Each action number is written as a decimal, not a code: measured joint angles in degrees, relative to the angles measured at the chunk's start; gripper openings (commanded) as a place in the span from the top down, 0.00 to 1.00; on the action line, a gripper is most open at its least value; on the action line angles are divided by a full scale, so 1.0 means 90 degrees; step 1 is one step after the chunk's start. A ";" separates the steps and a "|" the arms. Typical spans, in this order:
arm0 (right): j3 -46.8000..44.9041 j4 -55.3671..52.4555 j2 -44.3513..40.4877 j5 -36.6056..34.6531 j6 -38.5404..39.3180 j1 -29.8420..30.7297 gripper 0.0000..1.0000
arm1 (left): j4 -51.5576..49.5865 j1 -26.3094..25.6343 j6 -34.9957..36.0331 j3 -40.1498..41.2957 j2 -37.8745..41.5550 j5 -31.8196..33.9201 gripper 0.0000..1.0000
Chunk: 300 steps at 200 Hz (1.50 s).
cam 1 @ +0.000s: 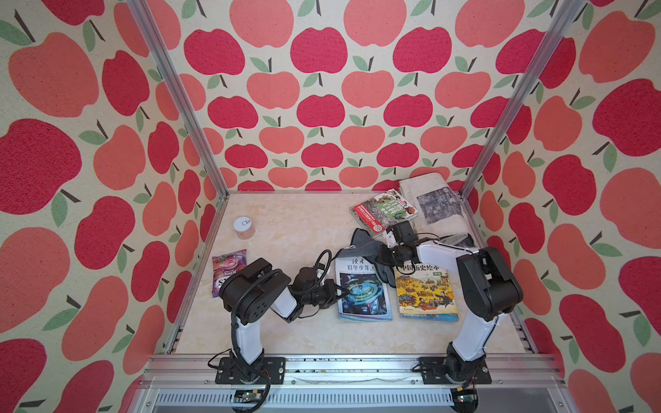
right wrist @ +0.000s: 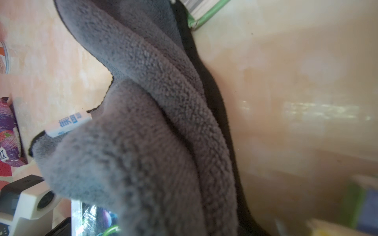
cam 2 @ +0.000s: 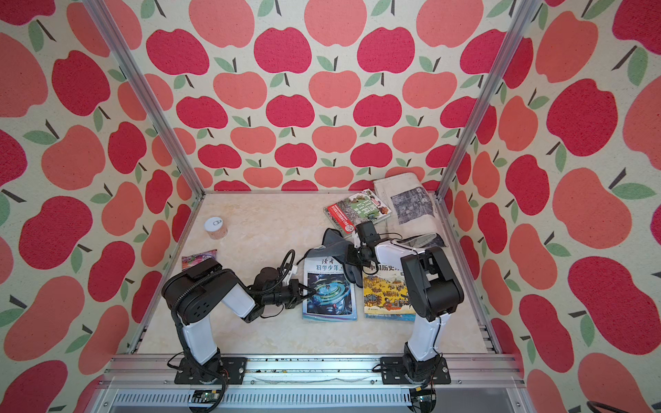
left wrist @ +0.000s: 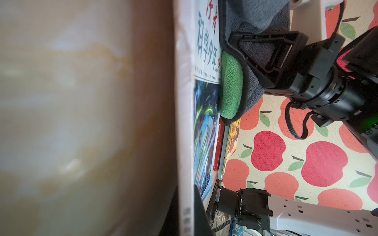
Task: Wipe the cover of the book
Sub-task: Wipe the dirt from the cover of the book, then place the book on the book.
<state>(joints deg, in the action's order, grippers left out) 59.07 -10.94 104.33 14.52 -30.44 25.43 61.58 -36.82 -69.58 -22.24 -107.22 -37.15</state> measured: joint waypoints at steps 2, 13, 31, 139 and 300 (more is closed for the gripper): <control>0.0002 -0.0005 0.0002 0.0000 0.0010 0.0000 1.00 | -0.0005 0.0002 0.0005 0.0000 0.0002 -0.0002 1.00; 0.0007 -0.0007 0.0002 0.0002 0.0044 0.0002 1.00 | -0.0024 0.0029 0.0012 0.0000 0.0012 -0.0027 1.00; -0.0044 0.0049 -0.0012 0.0024 0.0053 0.0007 1.00 | -0.0141 0.0085 0.0036 0.0015 0.0073 -0.0051 1.00; -0.2203 0.0085 -0.2016 -0.0503 -0.0187 0.1445 1.00 | -0.0566 0.0571 0.0231 0.0066 0.0296 -0.0265 1.00; -0.3407 -0.1418 -0.5411 -0.1756 -0.1107 0.2509 0.97 | -0.5319 0.0342 0.2348 -0.3536 0.3519 0.0430 1.00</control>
<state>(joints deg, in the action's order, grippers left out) 28.40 -23.70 55.64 -1.28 -40.40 48.01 13.72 -33.74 -48.45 -54.06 -75.55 -33.28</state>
